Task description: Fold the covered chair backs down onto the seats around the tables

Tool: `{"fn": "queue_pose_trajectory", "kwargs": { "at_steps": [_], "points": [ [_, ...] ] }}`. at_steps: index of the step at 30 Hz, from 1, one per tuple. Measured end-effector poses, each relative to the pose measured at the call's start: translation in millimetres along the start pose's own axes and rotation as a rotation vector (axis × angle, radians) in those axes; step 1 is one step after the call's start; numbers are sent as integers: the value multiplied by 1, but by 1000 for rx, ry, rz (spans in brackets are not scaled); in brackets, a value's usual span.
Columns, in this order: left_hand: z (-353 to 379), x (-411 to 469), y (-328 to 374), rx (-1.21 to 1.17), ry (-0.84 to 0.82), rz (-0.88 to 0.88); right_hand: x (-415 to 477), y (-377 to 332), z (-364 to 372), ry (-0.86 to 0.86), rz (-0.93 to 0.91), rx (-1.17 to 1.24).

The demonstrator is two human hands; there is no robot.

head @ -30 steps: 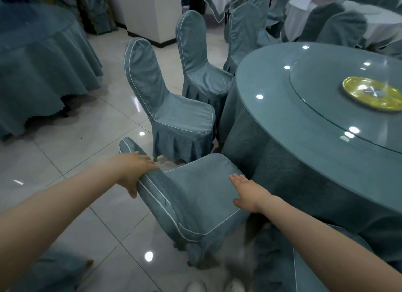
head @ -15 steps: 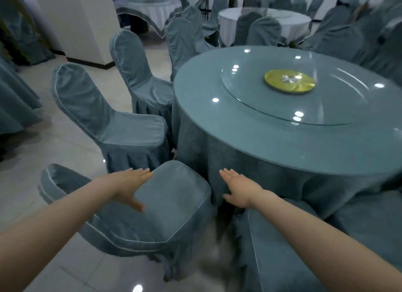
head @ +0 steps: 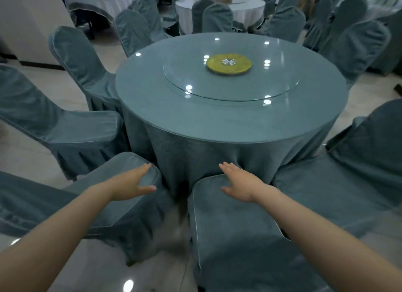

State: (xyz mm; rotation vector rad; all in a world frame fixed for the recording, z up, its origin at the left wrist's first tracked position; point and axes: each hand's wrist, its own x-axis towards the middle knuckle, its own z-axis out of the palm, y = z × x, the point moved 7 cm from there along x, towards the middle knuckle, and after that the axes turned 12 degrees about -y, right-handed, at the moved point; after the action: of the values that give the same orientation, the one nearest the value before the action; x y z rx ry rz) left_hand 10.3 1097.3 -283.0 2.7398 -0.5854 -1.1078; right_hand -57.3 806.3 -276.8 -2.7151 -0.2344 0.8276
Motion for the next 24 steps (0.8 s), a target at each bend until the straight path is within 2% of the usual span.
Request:
{"fn": "queue_pose_trajectory", "kwargs": {
  "at_steps": [7,16,18,22,24],
  "points": [
    [66,-15,55,-115,-59,11,-54,47,33,-40,0,47],
    [112,-56,128,-231,33,87,-122,65,86,-87,12,63],
    [130,-66,149,-275,26,144,-138,68,87,-46,20,96],
    [174,-82,190,-377,-37,217,-177,79,76,143,43,196],
    [196,-90,208,-415,-58,227,-199,81,88,102,36,198]
  ]
}}
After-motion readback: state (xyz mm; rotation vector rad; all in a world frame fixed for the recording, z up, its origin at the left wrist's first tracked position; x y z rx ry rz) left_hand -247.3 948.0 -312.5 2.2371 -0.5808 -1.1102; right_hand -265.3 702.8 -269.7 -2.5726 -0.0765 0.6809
